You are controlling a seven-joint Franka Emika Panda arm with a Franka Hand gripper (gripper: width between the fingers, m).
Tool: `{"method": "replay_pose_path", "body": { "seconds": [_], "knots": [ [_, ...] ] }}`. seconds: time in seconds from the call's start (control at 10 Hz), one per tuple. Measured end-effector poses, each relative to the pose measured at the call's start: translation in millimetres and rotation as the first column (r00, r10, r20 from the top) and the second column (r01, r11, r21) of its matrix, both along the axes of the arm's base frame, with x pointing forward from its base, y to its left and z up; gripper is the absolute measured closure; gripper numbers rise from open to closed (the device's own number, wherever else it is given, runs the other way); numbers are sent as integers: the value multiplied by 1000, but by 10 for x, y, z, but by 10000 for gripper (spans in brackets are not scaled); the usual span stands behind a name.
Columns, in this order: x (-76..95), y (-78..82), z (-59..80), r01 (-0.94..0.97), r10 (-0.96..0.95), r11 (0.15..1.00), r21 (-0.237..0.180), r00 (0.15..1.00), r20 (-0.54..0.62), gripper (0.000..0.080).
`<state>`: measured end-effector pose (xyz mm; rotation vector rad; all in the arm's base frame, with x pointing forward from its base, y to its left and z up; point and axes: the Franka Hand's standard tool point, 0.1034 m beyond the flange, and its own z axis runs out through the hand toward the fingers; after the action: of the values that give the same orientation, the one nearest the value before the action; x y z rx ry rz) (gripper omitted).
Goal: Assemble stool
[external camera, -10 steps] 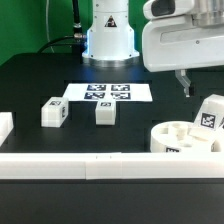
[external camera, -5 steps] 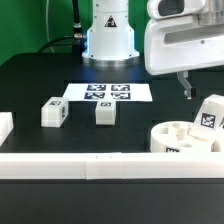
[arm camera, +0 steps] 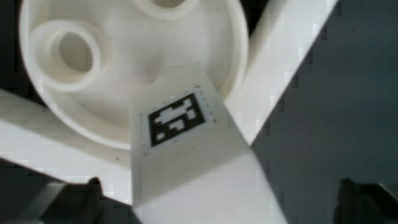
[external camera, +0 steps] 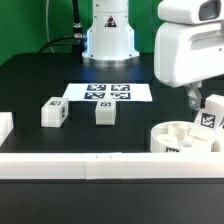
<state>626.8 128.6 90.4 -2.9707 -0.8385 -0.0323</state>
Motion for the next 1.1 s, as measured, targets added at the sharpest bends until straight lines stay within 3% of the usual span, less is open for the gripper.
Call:
{"method": "replay_pose_path", "body": {
  "seconds": [0.4, 0.9, 1.1],
  "knots": [
    [-13, -35, -56, -218, 218, 976, -15, 976, 4, 151],
    [-29, -117, -125, -197, 197, 980, -19, 980, 40, 190],
    [-30, -120, -129, -163, 163, 987, -18, 986, 38, 465]
  ]
}}
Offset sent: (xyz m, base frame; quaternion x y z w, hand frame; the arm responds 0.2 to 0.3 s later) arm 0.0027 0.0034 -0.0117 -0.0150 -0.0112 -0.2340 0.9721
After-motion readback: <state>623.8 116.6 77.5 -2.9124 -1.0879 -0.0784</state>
